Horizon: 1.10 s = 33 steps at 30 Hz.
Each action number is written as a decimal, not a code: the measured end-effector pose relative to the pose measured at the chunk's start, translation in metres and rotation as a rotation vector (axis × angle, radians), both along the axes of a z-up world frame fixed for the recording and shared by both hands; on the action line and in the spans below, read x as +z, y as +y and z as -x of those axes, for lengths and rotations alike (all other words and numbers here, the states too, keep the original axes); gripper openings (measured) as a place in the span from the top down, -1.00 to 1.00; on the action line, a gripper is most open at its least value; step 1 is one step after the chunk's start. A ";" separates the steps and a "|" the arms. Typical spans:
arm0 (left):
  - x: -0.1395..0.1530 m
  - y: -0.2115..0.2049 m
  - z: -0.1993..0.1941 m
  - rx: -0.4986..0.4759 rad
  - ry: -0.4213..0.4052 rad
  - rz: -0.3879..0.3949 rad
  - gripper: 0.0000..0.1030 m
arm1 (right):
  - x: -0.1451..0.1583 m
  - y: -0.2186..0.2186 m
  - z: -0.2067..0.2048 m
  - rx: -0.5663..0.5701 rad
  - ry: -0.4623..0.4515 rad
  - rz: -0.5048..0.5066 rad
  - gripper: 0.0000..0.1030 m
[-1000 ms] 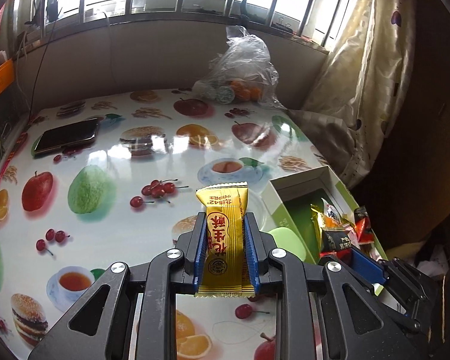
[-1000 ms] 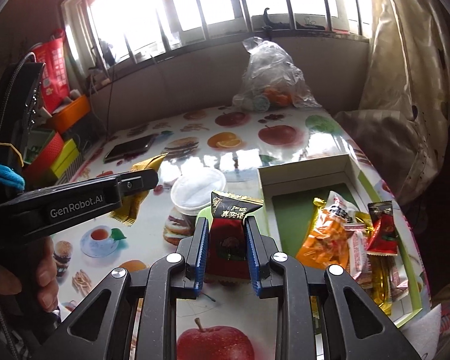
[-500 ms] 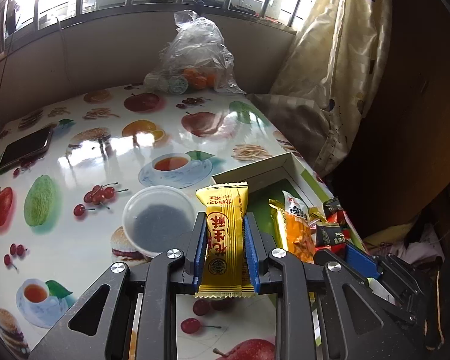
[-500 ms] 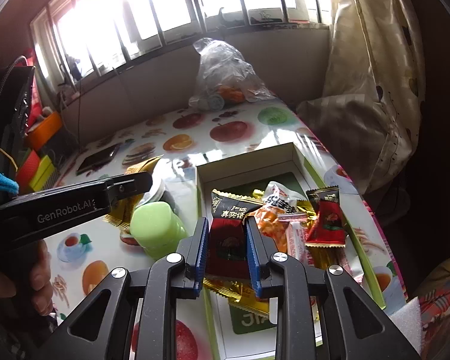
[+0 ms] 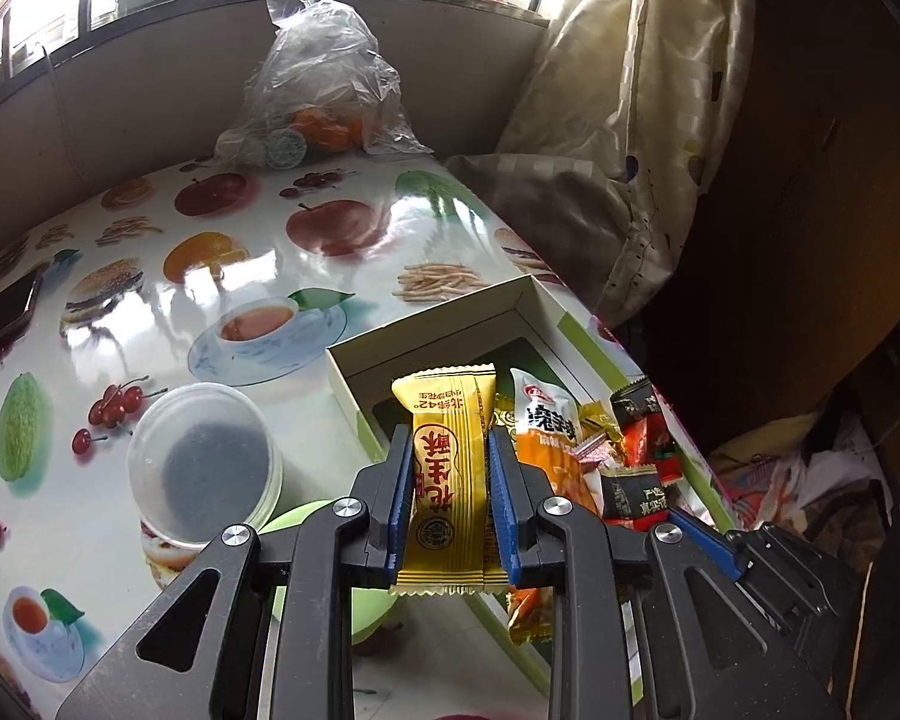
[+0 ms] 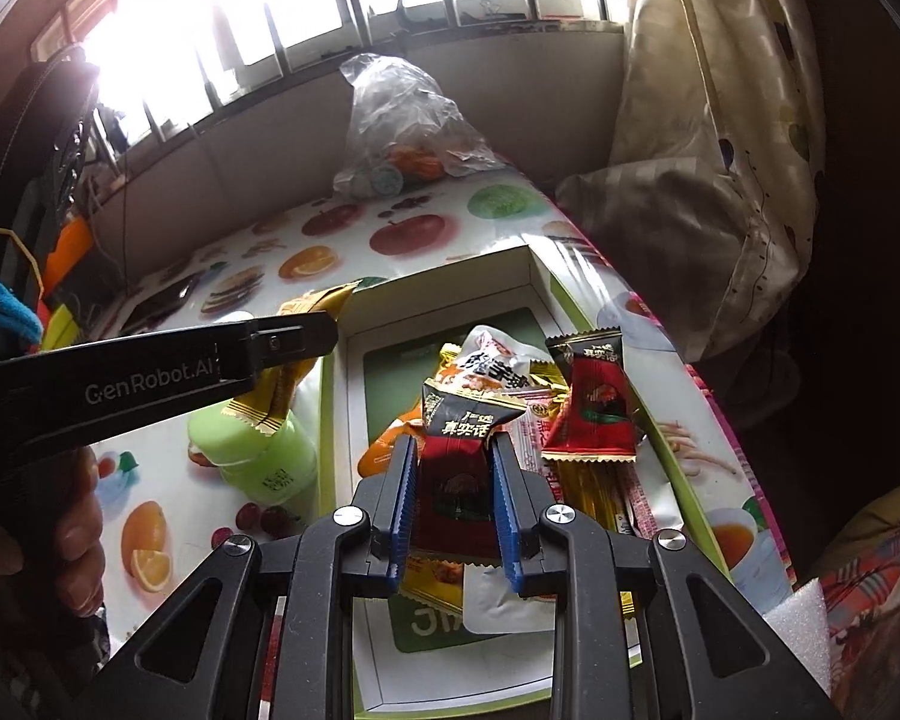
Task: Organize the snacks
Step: 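Lower the yellow candy into the box and open the left tool while the right tool releases the red-black candy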
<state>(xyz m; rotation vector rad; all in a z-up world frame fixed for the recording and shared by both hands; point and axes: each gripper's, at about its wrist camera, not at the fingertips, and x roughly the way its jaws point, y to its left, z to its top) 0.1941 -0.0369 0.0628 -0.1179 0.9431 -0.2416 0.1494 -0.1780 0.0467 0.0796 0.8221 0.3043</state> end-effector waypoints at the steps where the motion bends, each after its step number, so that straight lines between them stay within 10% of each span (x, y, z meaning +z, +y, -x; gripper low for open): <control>1: -0.002 -0.002 -0.002 0.000 0.007 -0.002 0.52 | -0.001 -0.001 -0.001 -0.003 0.003 0.003 0.56; 24: -0.028 -0.022 -0.021 -0.030 0.059 -0.054 0.50 | -0.019 -0.005 -0.009 -0.040 0.010 0.062 0.47; 33: -0.025 -0.023 -0.016 -0.040 0.051 -0.050 0.19 | -0.018 -0.005 -0.005 -0.052 0.012 0.064 0.27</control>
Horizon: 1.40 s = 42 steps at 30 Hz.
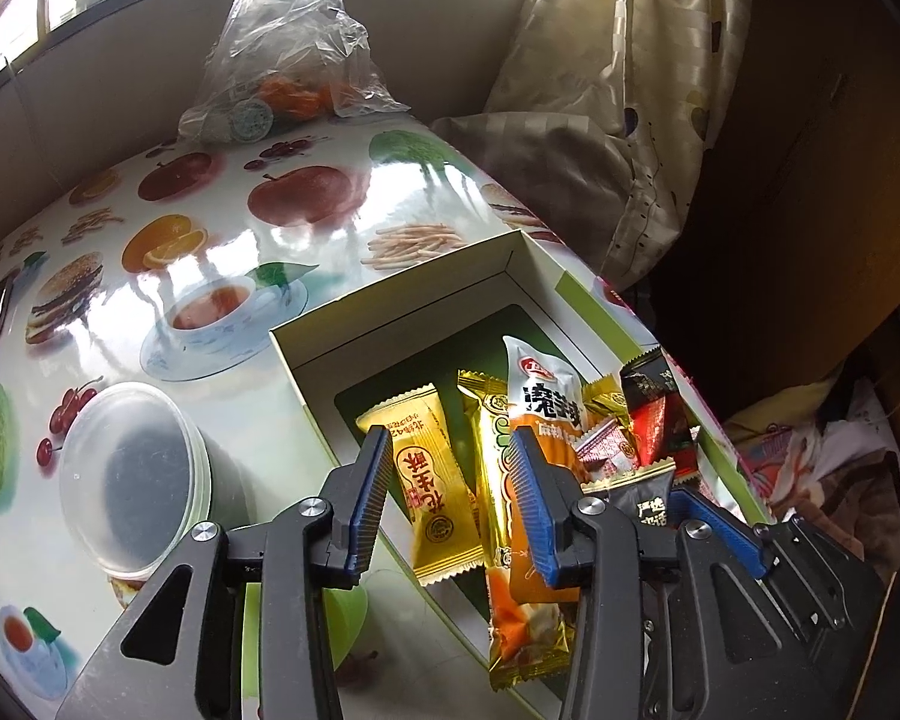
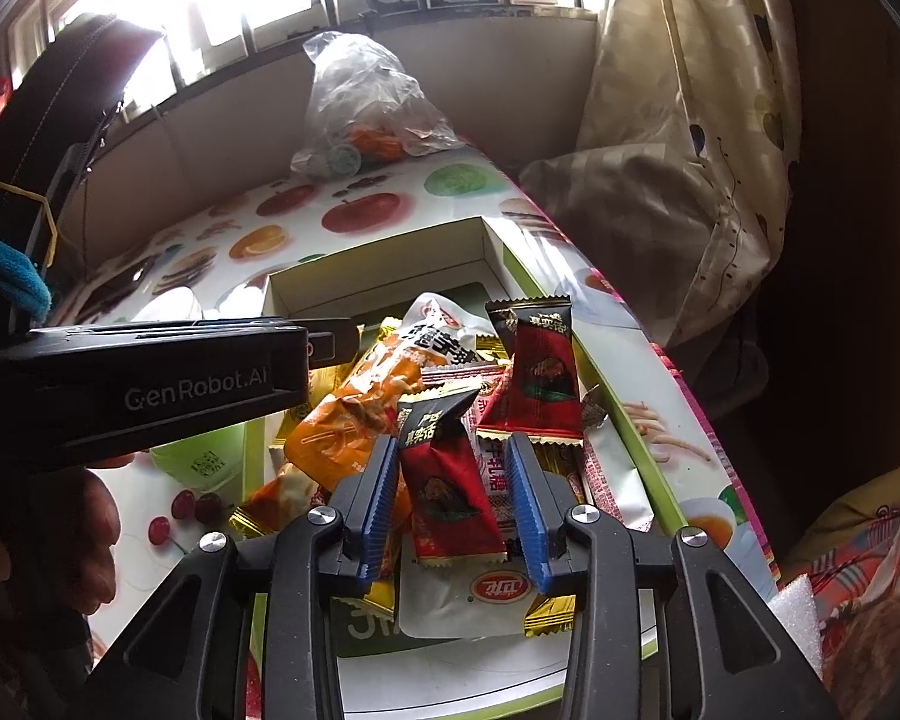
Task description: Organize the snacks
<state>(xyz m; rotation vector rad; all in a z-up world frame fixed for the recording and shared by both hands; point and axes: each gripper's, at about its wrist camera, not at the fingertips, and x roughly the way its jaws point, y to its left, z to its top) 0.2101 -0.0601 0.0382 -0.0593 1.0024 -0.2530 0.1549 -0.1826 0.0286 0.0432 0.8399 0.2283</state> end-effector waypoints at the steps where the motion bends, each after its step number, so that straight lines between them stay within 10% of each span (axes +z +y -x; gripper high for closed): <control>1: 0.001 0.000 0.001 0.001 -0.002 0.000 0.19 | 0.000 0.000 0.001 -0.001 -0.001 0.001 0.26; 42: 0.035 0.056 0.148 0.179 -0.140 -0.052 0.16 | 0.029 0.030 0.085 0.068 -0.078 0.000 -0.01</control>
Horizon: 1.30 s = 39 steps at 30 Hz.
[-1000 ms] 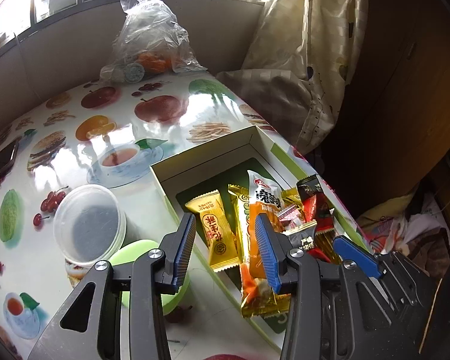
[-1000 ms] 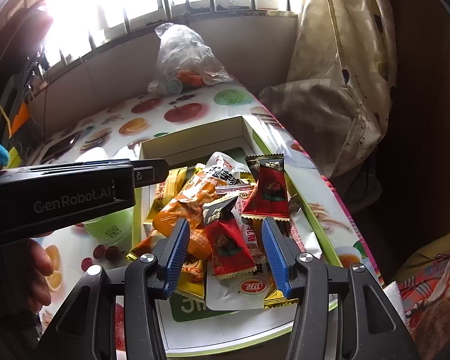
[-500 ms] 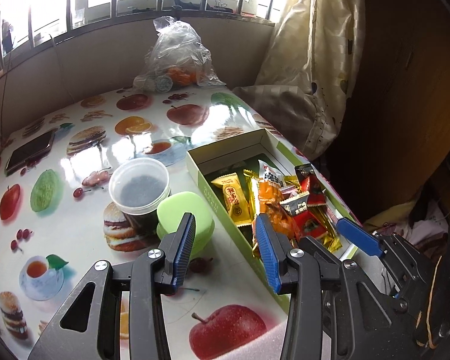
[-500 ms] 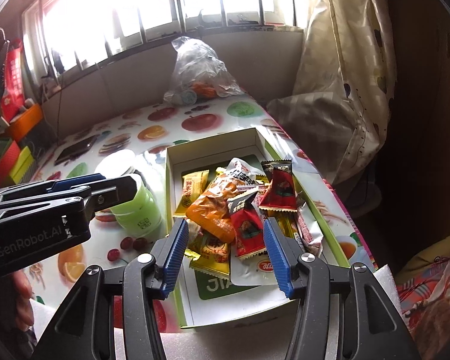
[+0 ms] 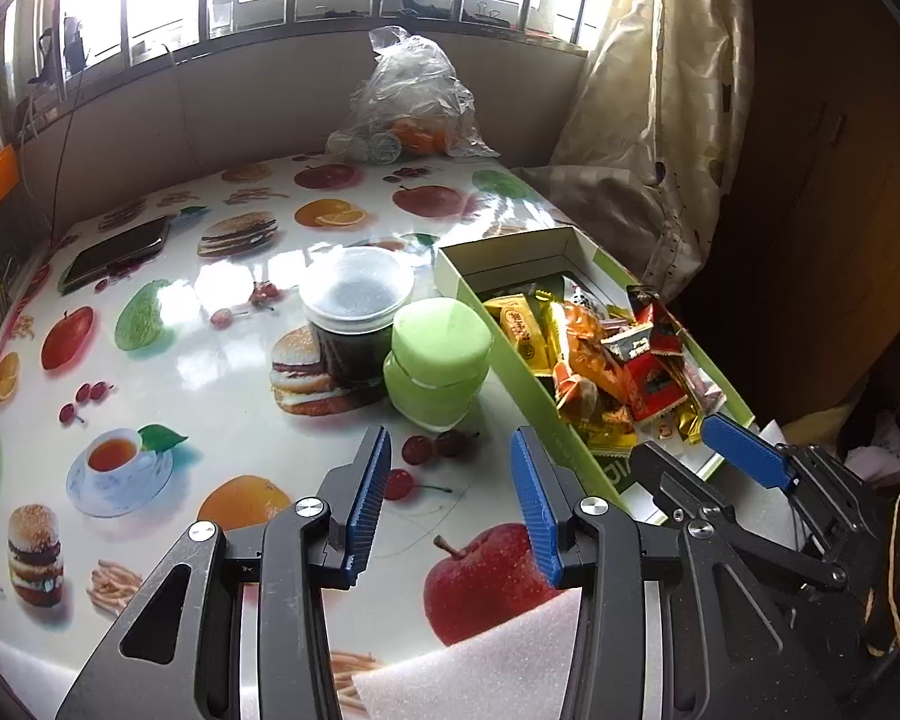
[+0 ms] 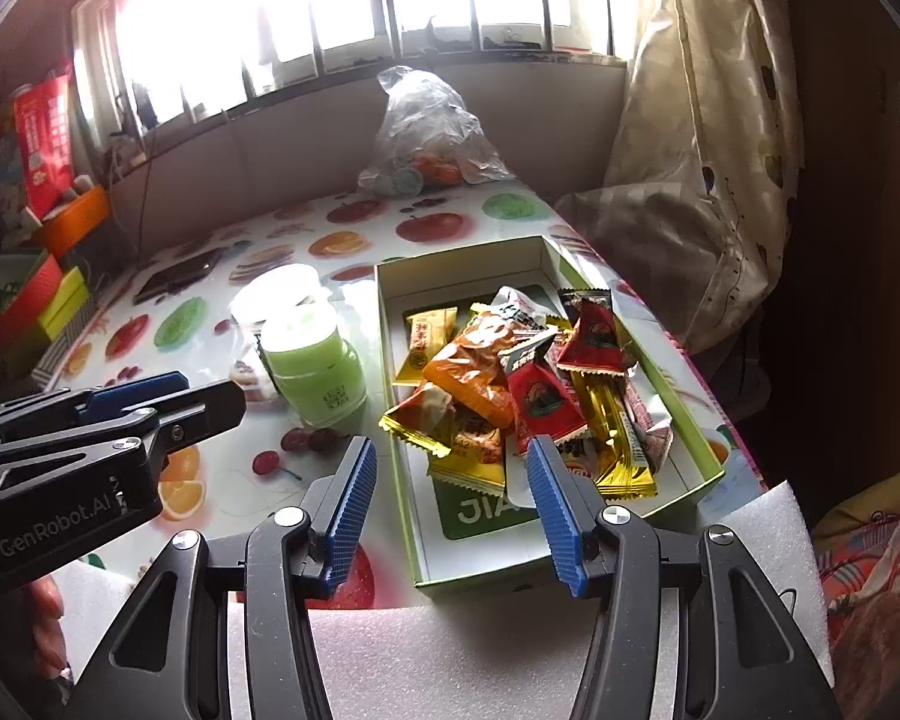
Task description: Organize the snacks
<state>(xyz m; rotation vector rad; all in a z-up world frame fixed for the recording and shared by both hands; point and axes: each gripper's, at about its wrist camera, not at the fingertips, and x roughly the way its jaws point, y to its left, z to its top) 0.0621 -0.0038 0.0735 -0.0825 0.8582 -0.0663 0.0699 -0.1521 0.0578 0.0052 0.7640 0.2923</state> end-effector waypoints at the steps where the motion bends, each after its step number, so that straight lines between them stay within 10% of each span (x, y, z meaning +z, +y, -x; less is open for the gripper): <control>1: -0.002 0.002 0.004 0.006 0.001 -0.005 0.16 | -0.001 0.002 0.002 0.005 0.001 0.002 -0.01; 39: -0.071 0.059 0.045 0.214 0.119 -0.025 0.16 | -0.047 0.065 0.031 0.204 0.019 0.054 -0.05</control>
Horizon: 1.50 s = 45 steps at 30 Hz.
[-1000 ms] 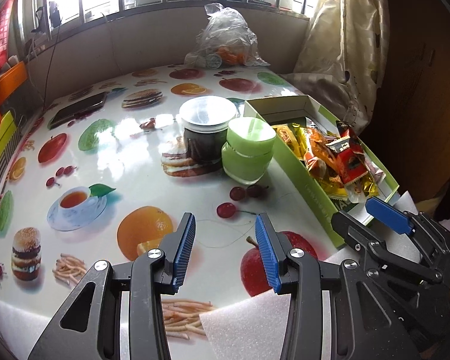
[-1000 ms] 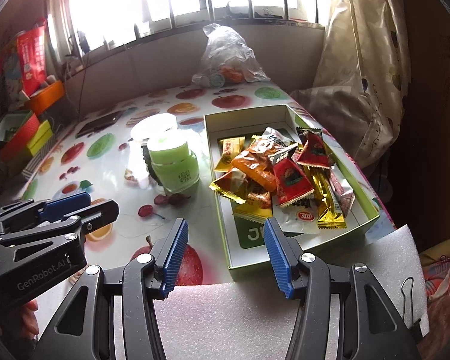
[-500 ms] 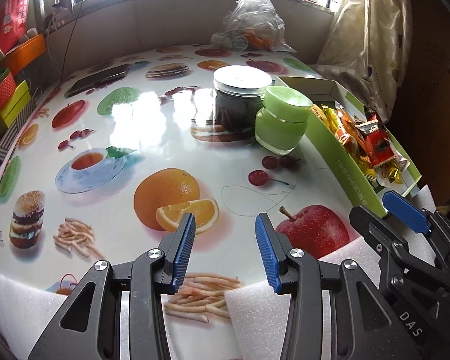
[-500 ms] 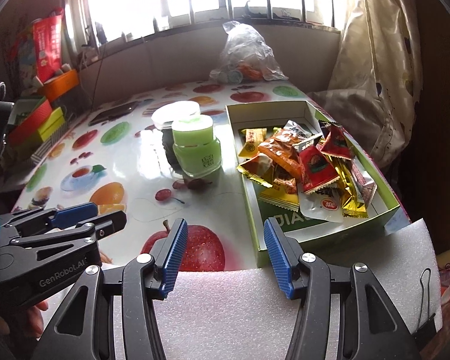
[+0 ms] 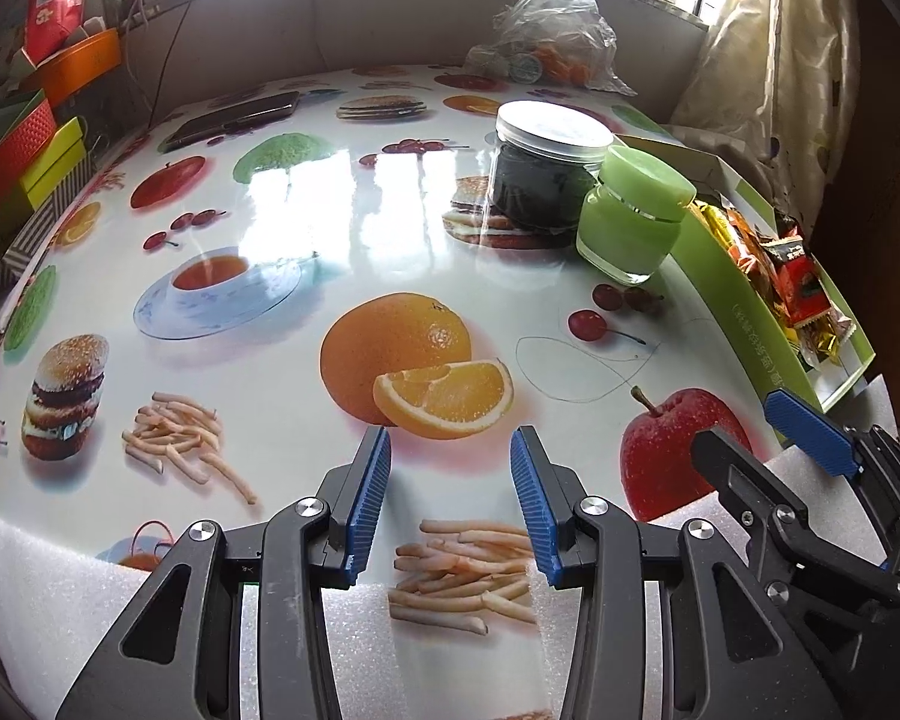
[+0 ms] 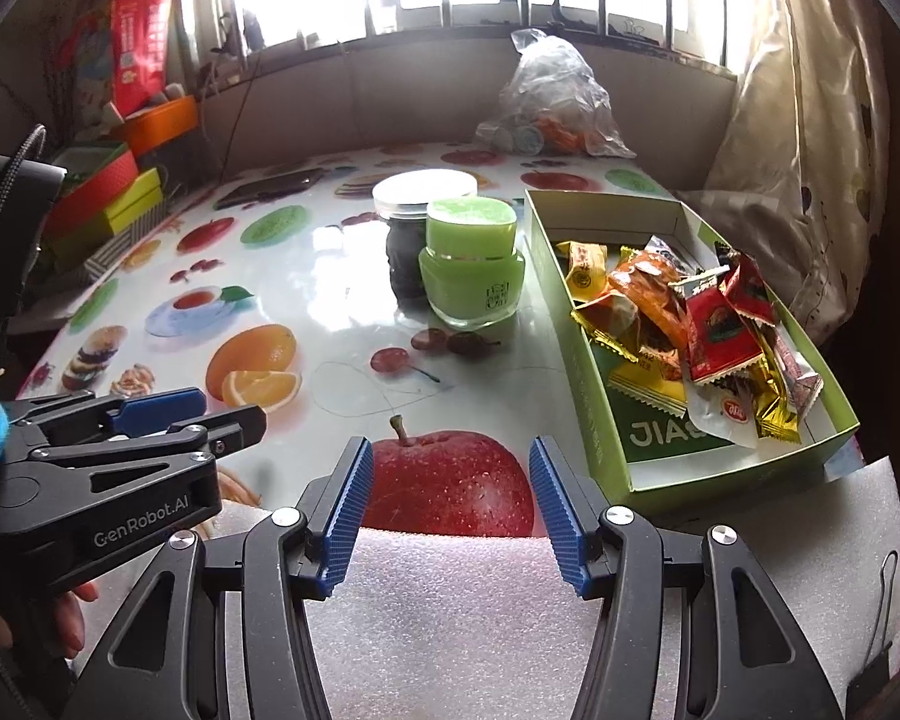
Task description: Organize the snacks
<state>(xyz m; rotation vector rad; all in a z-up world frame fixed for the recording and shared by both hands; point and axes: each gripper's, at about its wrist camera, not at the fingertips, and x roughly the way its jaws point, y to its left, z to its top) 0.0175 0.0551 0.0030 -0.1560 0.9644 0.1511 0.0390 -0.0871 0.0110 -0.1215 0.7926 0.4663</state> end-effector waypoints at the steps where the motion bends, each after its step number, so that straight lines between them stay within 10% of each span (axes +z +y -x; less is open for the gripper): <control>1: -0.002 0.000 0.000 0.000 0.006 0.002 0.16 | -0.003 0.001 -0.002 0.000 0.011 0.004 -0.05; 45: -0.004 -0.003 0.004 0.010 -0.031 -0.050 0.16 | -0.015 0.006 -0.008 -0.057 0.037 0.075 -0.07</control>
